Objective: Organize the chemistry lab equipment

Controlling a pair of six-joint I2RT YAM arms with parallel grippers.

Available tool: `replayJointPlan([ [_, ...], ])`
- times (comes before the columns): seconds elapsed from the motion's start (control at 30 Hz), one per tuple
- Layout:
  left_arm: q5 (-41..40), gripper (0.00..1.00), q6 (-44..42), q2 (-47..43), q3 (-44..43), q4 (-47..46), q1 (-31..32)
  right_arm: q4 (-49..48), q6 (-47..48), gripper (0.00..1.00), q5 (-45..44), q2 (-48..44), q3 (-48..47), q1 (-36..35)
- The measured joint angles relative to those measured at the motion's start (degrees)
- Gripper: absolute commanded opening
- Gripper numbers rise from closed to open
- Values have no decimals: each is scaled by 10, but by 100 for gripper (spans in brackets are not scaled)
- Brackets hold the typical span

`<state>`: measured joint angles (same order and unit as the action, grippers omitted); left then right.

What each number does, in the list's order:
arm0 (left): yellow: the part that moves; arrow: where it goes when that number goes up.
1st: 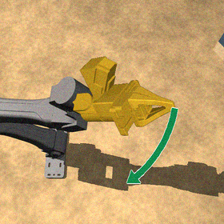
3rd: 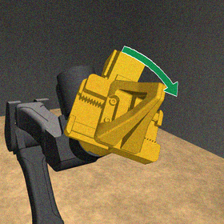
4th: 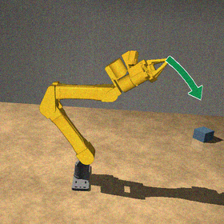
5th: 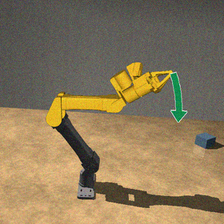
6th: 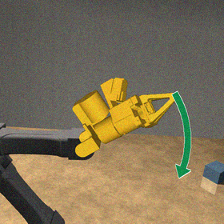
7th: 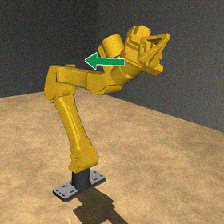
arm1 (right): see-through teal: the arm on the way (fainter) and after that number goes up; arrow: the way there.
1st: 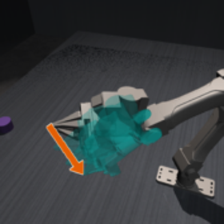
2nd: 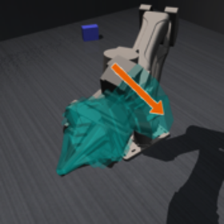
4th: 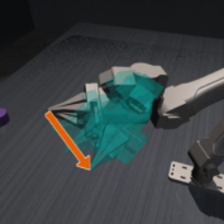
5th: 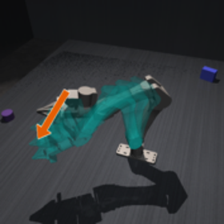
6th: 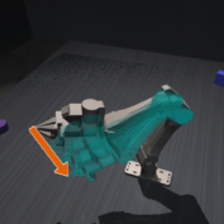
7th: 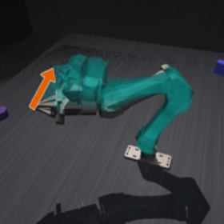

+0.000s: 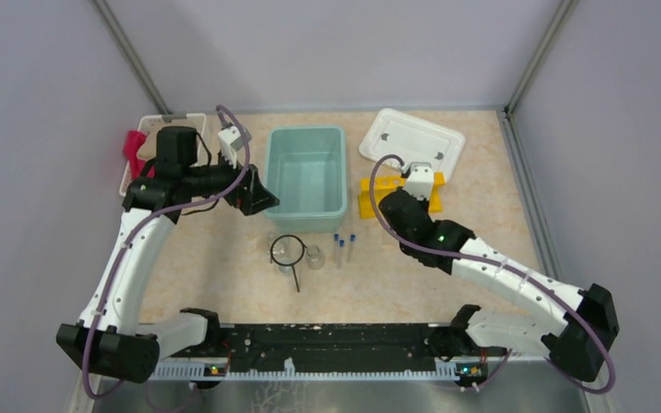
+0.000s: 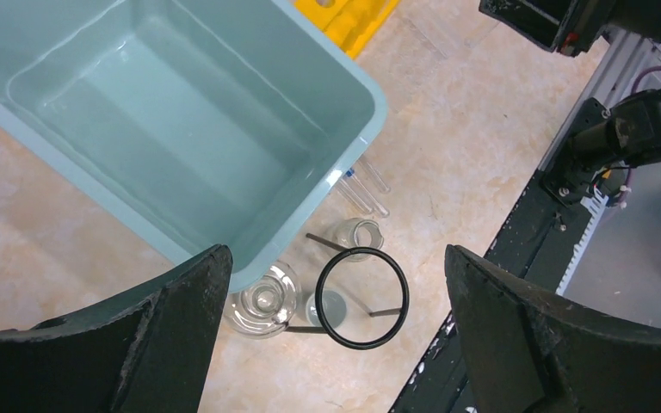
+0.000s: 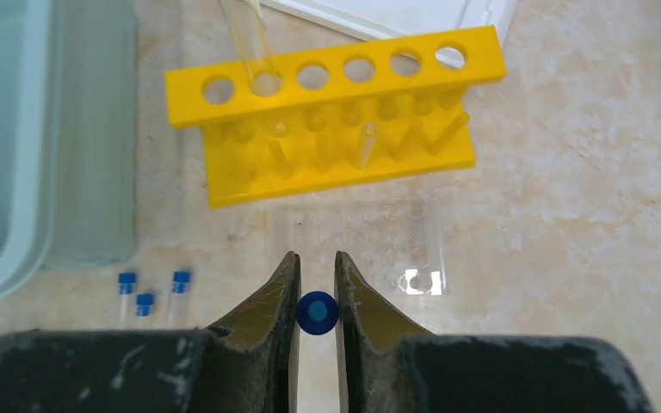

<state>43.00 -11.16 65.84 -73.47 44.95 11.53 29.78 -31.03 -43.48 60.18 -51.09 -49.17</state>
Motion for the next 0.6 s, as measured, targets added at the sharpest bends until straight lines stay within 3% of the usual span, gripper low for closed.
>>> replayJointPlan([
  [0.23, -38, 99, 24, 4, -8, -1, -2, -111, 9, 0, -54, 50, 57, 7],
  [0.6, -51, 99, 28, 6, -13, -4, -8, -253, 24, 0, -59, 153, 76, 16],
])
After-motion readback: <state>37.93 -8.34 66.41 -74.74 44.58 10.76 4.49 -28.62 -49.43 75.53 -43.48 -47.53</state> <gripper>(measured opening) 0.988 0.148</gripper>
